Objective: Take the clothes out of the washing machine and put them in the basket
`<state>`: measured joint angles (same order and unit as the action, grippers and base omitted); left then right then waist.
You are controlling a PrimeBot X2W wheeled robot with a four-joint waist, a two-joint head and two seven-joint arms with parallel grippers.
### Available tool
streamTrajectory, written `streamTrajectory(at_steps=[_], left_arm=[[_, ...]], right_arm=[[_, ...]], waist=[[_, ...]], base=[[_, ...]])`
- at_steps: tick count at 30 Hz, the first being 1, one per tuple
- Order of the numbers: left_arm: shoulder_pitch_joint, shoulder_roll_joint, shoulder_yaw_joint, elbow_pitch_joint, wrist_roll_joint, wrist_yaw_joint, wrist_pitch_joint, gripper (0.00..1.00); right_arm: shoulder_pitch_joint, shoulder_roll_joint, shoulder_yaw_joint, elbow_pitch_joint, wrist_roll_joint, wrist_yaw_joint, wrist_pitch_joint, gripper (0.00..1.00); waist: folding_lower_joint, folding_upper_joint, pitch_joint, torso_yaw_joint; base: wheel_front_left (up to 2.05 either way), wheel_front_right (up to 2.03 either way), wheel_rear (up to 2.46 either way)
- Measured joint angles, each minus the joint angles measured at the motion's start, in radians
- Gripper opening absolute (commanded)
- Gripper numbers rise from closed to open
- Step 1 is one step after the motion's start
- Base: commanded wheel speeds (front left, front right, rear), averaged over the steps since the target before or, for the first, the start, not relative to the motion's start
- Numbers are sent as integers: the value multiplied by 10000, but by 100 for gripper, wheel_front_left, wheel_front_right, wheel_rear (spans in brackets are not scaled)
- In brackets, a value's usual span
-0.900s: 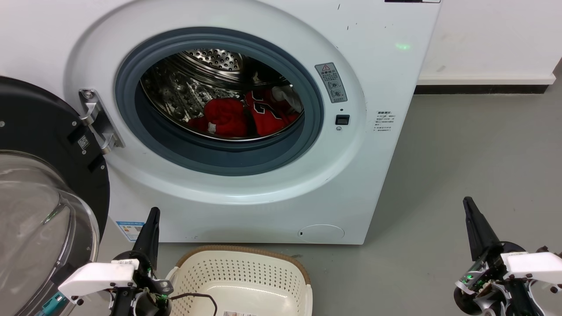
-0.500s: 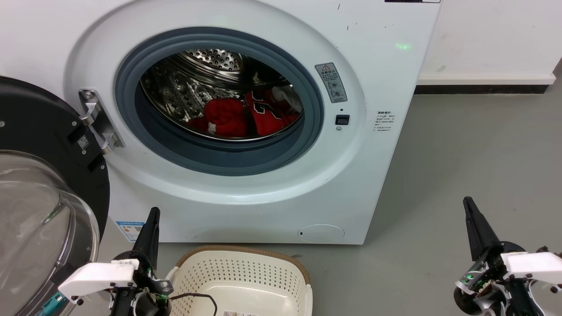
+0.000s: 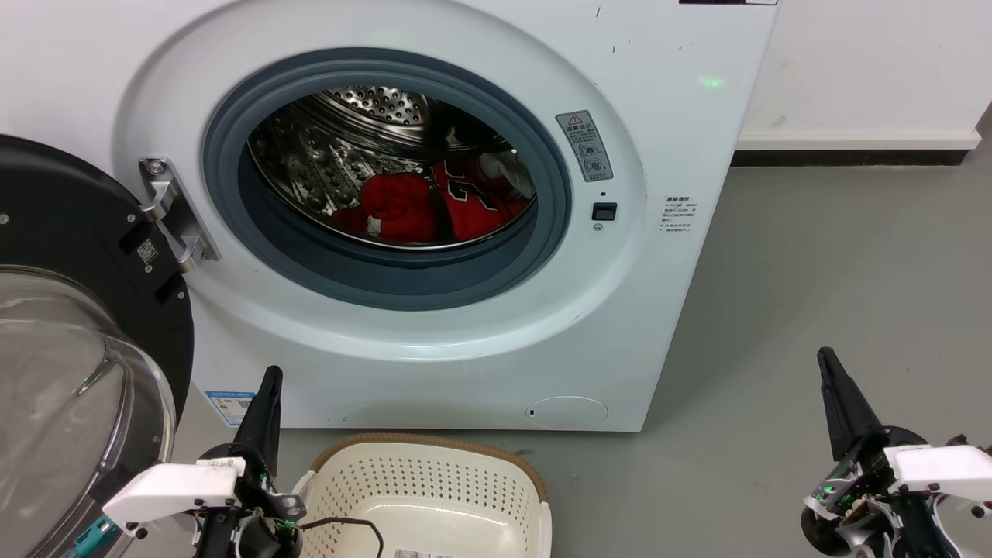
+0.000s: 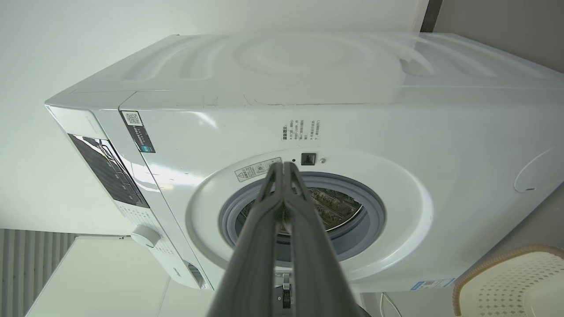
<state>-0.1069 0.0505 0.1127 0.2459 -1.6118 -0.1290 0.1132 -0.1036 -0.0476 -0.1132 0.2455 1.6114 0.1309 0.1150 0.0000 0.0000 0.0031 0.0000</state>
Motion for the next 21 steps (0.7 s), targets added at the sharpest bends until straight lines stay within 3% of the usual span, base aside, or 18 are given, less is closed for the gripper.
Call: streamTrajectory(at_steps=[2, 3, 21], left_arm=[[0, 0, 0, 0, 0, -2, 0, 0], [13, -2, -8, 31, 0, 0, -8, 100], [469, -29, 257, 199, 911, 12, -719, 100]], right_arm=[[0, 0, 0, 0, 0, 0, 0, 0], [16, 4, 2, 23, -4, 2, 0, 100], [436, 54, 159, 138, -734, -2, -696, 100]], waist=[[0, 0, 0, 0], [0, 0, 0, 0], [0, 0, 17, -11]], base=[[0, 0, 0], [0, 0, 0], [0, 0, 0]])
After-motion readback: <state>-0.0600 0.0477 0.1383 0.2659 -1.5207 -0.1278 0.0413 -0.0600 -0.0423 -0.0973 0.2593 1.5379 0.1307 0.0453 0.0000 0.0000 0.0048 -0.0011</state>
